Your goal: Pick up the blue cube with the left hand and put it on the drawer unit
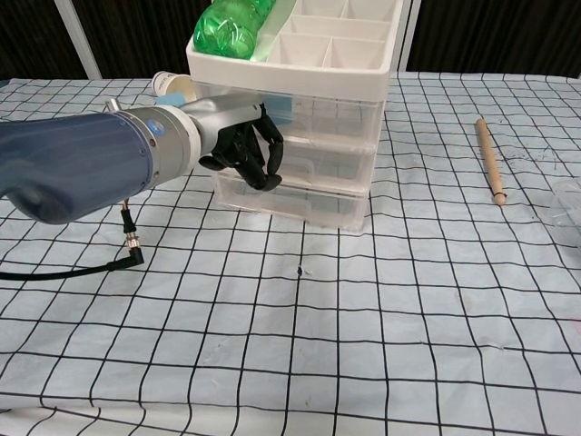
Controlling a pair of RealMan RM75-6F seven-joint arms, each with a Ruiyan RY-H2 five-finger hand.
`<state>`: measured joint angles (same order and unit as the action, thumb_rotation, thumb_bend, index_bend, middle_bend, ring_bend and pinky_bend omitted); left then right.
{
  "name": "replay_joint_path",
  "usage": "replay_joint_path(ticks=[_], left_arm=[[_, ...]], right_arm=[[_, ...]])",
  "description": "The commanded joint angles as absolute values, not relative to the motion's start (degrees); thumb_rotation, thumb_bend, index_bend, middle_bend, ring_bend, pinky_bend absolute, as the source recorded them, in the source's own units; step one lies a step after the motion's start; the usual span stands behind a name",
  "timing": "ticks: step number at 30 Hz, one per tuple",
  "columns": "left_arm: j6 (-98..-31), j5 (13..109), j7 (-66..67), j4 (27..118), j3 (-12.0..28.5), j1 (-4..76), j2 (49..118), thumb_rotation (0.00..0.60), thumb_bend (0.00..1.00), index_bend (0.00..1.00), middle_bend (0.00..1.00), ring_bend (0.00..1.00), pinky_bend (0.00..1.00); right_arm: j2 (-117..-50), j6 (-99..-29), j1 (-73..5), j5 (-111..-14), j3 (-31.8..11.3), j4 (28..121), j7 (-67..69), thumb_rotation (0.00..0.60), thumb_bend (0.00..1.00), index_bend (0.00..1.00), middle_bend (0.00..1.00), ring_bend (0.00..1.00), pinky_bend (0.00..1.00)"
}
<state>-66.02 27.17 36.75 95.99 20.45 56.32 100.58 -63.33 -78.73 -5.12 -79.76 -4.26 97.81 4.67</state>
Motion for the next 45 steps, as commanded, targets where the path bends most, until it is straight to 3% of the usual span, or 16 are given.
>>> replay_joint_path(ticks=[1, 10, 16, 22, 27, 30, 32, 36, 45], left_arm=[[-66.2, 27.2, 36.6, 96.0, 20.5, 56.3, 100.4, 0.600, 0.43, 0.60, 1.00, 0.99, 0.97], [-66.6, 27.7, 36.5, 98.4, 18.9, 54.9, 98.0, 0.600, 0.43, 0.60, 1.00, 0.99, 0.97], [-71.0, 35.4, 35.2, 109.0, 13.9, 49.7, 90.5, 0.600, 0.42, 0.58, 0.94, 0.92, 0.92], [-78.2, 49.9, 32.4, 120.6, 5.9, 41.5, 78.4, 0.600, 0.39, 0.52, 0.78, 0.77, 0.72], [-83.2, 60.4, 26.3, 125.7, -1.3, 33.4, 68.1, 0.600, 0.29, 0.32, 0.41, 0.38, 0.34], [-86.2, 66.1, 25.0, 123.9, -5.8, 29.3, 63.6, 0.600, 0.19, 0.12, 0.13, 0.09, 0.07], [-88.3, 70.2, 23.2, 121.6, -8.3, 26.6, 61.5, 0.600, 0.14, 0.04, 0.03, 0.01, 0.00], [-93.4, 75.9, 19.9, 113.1, -11.3, 20.8, 60.1, 0.600, 0.07, 0.00, 0.00, 0.00, 0.00], [-99.7, 78.7, 12.8, 99.4, -11.5, 12.1, 63.8, 0.600, 0.07, 0.00, 0.00, 0.00, 0.00]], right_arm=[[-63.3, -78.7, -5.1, -79.7, -4.2, 97.8, 4.7, 0.600, 0.26, 0.00, 0.00, 0.01, 0.19], [-63.2, -78.6, -5.1, -79.7, -4.2, 97.9, 4.7, 0.600, 0.26, 0.00, 0.00, 0.01, 0.19], [-63.1, -78.6, -5.1, -79.8, -4.1, 97.8, 4.6, 0.600, 0.26, 0.00, 0.00, 0.01, 0.19], [-63.1, -78.6, -5.1, -79.8, -4.1, 97.6, 4.3, 0.600, 0.26, 0.00, 0.00, 0.01, 0.19], [-63.1, -78.9, -5.1, -80.3, -3.9, 97.6, 3.6, 0.600, 0.26, 0.00, 0.00, 0.01, 0.19], [-63.2, -79.6, -5.0, -81.1, -3.9, 97.2, 3.1, 0.600, 0.25, 0.00, 0.00, 0.01, 0.19], [-63.4, -80.1, -5.0, -81.5, -3.9, 96.9, 2.7, 0.600, 0.23, 0.00, 0.00, 0.01, 0.19], [-63.9, -81.4, -4.9, -82.7, -4.0, 96.0, 1.8, 0.600, 0.18, 0.00, 0.00, 0.00, 0.19], [-65.3, -84.3, -4.4, -85.1, -4.0, 93.8, 0.5, 0.600, 0.17, 0.00, 0.00, 0.00, 0.19]])
